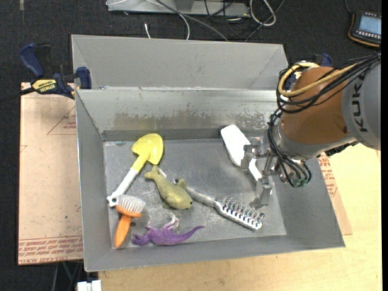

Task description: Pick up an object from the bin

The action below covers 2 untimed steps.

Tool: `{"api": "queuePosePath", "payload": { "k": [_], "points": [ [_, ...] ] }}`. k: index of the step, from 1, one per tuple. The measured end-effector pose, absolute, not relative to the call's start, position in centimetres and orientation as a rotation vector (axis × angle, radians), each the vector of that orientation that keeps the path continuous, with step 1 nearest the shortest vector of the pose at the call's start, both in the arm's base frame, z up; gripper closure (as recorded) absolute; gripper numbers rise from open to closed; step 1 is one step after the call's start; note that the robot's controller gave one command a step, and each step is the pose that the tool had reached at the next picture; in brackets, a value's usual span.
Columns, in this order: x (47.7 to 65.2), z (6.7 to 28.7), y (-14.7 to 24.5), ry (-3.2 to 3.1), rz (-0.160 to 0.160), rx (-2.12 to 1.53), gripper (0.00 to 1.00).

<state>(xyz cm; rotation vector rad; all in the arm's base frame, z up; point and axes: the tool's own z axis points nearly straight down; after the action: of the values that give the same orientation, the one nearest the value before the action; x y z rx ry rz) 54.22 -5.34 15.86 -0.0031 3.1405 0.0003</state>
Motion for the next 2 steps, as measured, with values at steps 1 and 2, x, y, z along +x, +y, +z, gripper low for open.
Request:
{"api": "queuePosePath", "payload": {
  "k": [1,2],
  "points": [
    [54.2,15.8,-5.3,3.140,0.000,-0.003,0.00],
    [52.7,12.2,-4.0,3.142,0.003,-0.013,0.00]
  ]
}}
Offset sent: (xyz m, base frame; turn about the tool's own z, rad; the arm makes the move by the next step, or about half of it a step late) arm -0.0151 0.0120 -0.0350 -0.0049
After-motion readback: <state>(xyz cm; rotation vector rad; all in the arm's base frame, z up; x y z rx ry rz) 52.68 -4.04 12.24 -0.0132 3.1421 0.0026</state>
